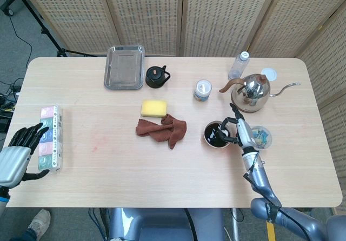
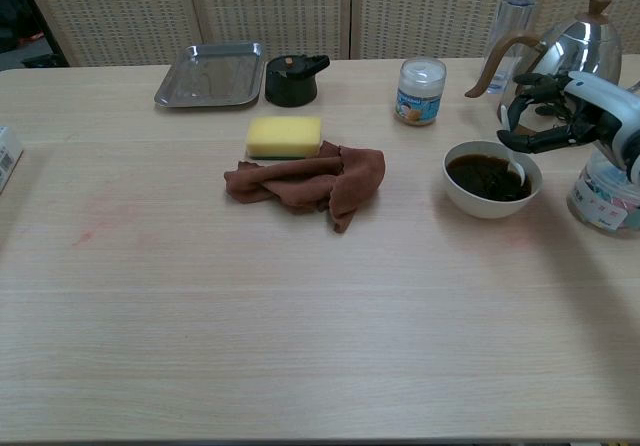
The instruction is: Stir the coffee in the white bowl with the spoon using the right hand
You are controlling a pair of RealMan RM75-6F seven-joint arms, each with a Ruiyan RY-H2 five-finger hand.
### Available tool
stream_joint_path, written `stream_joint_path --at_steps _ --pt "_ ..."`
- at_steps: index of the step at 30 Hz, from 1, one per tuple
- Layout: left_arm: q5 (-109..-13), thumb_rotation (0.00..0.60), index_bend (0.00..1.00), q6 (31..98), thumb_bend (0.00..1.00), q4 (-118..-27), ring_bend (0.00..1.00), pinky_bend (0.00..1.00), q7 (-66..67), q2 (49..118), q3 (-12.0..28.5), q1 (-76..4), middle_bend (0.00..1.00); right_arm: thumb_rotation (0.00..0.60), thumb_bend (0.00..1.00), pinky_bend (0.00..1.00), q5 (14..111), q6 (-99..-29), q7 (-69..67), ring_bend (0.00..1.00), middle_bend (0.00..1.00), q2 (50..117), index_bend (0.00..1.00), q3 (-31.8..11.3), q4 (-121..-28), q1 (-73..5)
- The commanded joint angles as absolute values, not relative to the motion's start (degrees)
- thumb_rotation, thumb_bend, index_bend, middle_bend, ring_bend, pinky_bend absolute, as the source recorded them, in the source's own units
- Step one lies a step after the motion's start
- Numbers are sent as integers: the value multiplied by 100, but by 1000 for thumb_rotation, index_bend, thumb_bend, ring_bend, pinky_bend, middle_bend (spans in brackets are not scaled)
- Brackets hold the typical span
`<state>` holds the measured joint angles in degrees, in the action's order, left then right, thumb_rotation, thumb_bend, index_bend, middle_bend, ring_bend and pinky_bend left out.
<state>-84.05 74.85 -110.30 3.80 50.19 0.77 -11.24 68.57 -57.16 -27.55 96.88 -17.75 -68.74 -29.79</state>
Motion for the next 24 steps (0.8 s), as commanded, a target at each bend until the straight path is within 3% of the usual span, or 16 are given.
stream_joint_path --at_steps 1,12,24 --pt "-8414 600 0 7489 60 -11031 0 0 384 5021 73 -1123 0 600 722 0 6904 -5774 -2760 0 0 9541 709 -1689 -7112 -2863" --pt "-8448 600 0 7501 59 -11009 0 0 306 4993 65 -1117 0 600 724 0 6910 -5754 -2594 0 0 9618 710 -1626 -7555 -2895" --pt "-8406 600 0 7453 59 -10974 0 0 218 4964 83 -1144 0 600 724 0 6518 -5539 -2473 0 0 10168 710 -1975 -6919 -3253"
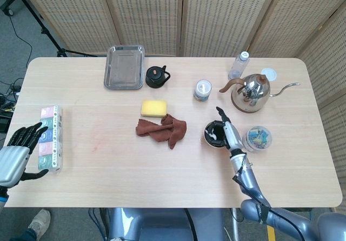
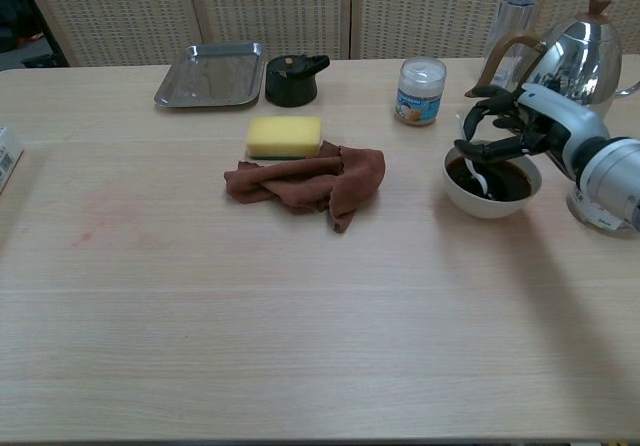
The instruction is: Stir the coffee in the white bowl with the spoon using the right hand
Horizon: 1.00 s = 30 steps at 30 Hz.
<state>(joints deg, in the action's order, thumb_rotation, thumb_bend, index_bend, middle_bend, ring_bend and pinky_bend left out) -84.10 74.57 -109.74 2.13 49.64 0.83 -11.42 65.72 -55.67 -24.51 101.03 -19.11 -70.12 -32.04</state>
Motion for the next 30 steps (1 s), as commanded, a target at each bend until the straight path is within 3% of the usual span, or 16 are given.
stream_joint_path --at_steps 1,10,19,30 --pt "-8404 600 0 7451 59 -10975 0 0 222 4966 84 -1145 0 600 724 0 6503 -5534 -2482 0 0 10187 710 -1996 -6880 -3267" --pt "-8379 600 0 7435 60 -10998 0 0 322 5000 80 -1153 0 600 724 0 6491 -5641 -2596 0 0 10045 710 -2122 -6670 -3207" --pt "-8373 600 0 7447 60 -11030 0 0 426 5032 72 -1148 0 600 724 0 6637 -5764 -2706 0 0 9675 712 -1899 -7138 -2889" --pt "-8380 600 0 7451 59 -11033 0 0 419 5028 65 -1145 0 600 709 0 6658 -5694 -2592 0 0 9768 712 -1836 -7150 -2949"
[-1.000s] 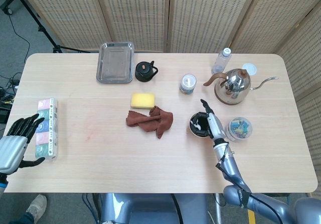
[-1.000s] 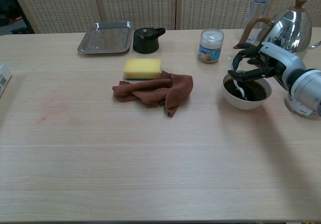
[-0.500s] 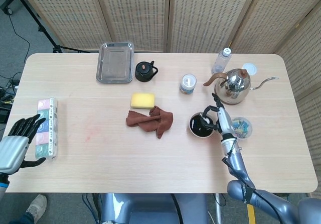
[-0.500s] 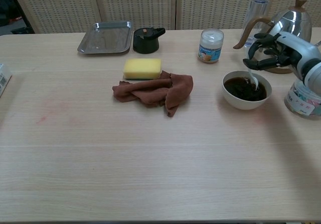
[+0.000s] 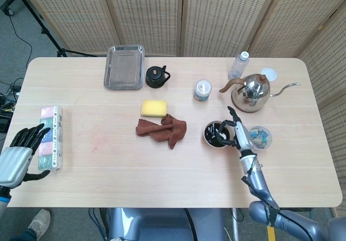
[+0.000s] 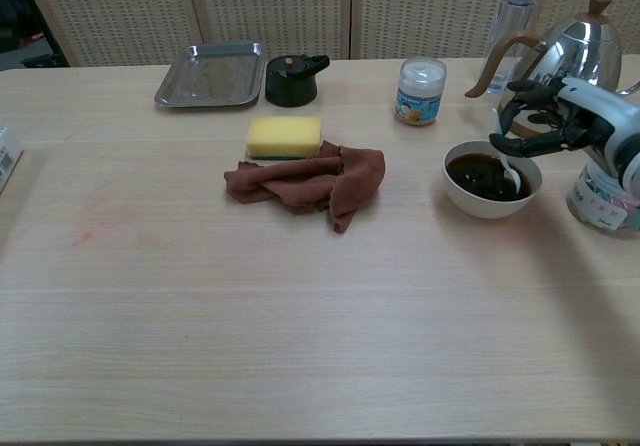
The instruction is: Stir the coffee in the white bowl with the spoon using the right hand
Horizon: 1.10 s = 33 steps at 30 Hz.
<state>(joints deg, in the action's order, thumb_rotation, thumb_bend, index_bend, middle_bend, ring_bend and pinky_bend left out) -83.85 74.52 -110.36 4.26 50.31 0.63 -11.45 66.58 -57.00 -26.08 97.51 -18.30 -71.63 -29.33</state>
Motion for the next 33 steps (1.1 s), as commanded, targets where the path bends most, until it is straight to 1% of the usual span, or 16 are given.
stream_joint_path --at_steps 1,3,4,5,7,8,11,14,18,22,25,29,31,33 --pt "-8380 600 0 7450 59 -11030 0 0 412 5026 66 -1146 0 600 667 0 6656 -5693 -2587 0 0 9778 709 -1842 -7149 -2957" --pt "-8380 600 0 7449 60 -11026 0 0 398 5021 67 -1147 0 600 453 0 6680 -5697 -2597 0 0 9775 632 -1842 -7159 -2965" --pt "-8380 600 0 7449 60 -11024 0 0 389 5019 68 -1147 0 600 280 0 6698 -5697 -2600 0 0 9766 544 -1836 -7164 -2966" --pt "-8382 600 0 7450 60 -11022 0 0 378 5016 69 -1148 0 600 130 0 6722 -5677 -2599 0 0 9742 440 -1817 -7173 -2969" --pt "-8382 600 0 7449 60 -11015 0 0 366 5012 71 -1149 0 600 14 0 6745 -5640 -2614 0 0 9683 316 -1795 -7223 -2963" --pt "-8383 600 0 7447 60 -11013 0 0 362 5010 71 -1150 0 600 0 0 6757 -5641 -2618 0 0 9657 270 -1790 -7247 -2957" --pt "-8397 600 0 7444 60 -11010 0 0 348 5005 64 -1150 0 600 0 0 6829 -5733 -2591 0 0 9582 222 -1784 -7316 -2929" --pt "-8417 600 0 7459 60 -11013 0 0 347 5004 55 -1140 0 600 0 0 6896 -5822 -2533 0 0 9486 203 -1777 -7430 -2902" --pt "-8441 600 0 7477 60 -11018 0 0 357 5009 39 -1124 0 600 0 0 7068 -5989 -2440 0 0 9231 202 -1716 -7741 -2811" --pt "-8507 600 0 7525 60 -11009 0 0 368 5025 2 -1084 0 600 0 0 7471 -6296 -2153 0 0 8749 202 -1478 -8078 -2620" --pt "-8552 600 0 7579 60 -10989 0 0 387 5051 -25 -1045 0 600 0 0 7851 -6647 -1819 0 0 8512 174 -1256 -8035 -2472" --pt "-8654 600 0 7865 59 -10911 0 0 492 5193 -9 -929 0 600 0 0 8436 -7334 -1216 0 0 8310 111 -940 -7612 -2223" --pt "-8722 600 0 7974 60 -10871 0 0 513 5258 -16 -881 0 600 0 0 8586 -7557 -1082 0 0 8243 81 -848 -7483 -2121" --pt "-8835 600 0 8104 60 -10809 0 0 531 5352 -64 -799 0 600 0 0 8862 -7989 -874 0 0 8113 58 -676 -7252 -1914"
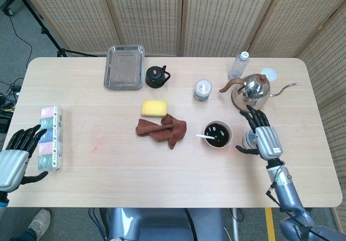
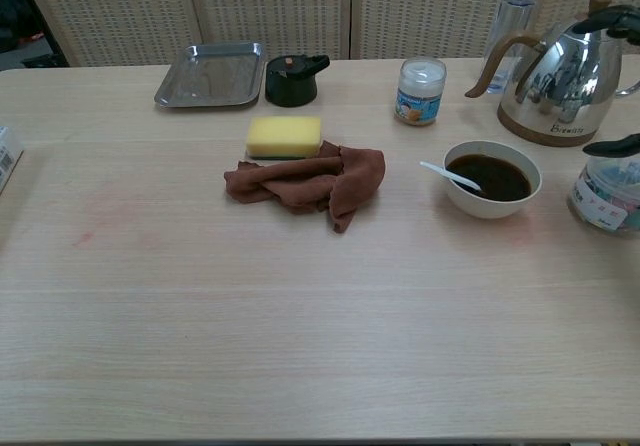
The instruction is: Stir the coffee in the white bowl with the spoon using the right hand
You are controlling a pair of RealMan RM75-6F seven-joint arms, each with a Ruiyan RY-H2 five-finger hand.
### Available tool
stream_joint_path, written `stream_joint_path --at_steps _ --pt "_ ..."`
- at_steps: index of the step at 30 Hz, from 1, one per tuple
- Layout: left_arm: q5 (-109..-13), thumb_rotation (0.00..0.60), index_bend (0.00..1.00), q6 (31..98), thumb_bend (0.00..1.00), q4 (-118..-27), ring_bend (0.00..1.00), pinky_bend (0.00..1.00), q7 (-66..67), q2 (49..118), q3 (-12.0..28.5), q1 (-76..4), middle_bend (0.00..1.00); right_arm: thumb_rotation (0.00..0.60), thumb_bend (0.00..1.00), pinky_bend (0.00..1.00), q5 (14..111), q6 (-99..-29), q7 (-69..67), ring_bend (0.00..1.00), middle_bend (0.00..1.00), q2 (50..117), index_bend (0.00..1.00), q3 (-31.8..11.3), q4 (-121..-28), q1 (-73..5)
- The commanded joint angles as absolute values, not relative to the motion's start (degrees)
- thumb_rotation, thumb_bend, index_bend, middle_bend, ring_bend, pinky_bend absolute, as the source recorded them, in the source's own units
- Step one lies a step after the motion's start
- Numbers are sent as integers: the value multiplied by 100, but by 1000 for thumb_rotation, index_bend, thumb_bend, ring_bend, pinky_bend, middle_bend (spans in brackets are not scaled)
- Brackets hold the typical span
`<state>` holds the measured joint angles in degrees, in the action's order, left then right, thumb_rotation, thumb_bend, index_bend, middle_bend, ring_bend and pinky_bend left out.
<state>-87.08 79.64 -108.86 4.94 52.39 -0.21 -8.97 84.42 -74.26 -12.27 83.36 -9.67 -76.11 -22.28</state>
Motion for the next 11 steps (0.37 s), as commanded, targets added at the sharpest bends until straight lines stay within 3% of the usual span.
stream_joint_path --at_steps 1,4,11 --pt "-8870 600 0 8140 60 -10788 0 0 533 5381 -81 -773 0 600 0 0 8952 -8131 -835 0 0 8077 46 -612 -7178 -1840" --pt "-8941 600 0 8214 60 -10710 0 0 559 5485 -160 -681 0 600 0 0 9164 -8557 -615 0 0 7909 24 -349 -6988 -1505" --pt "-9047 600 0 8371 60 -10520 0 0 494 5629 -202 -570 0 600 0 0 9064 -8582 -339 0 0 7571 14 -168 -7438 -1217"
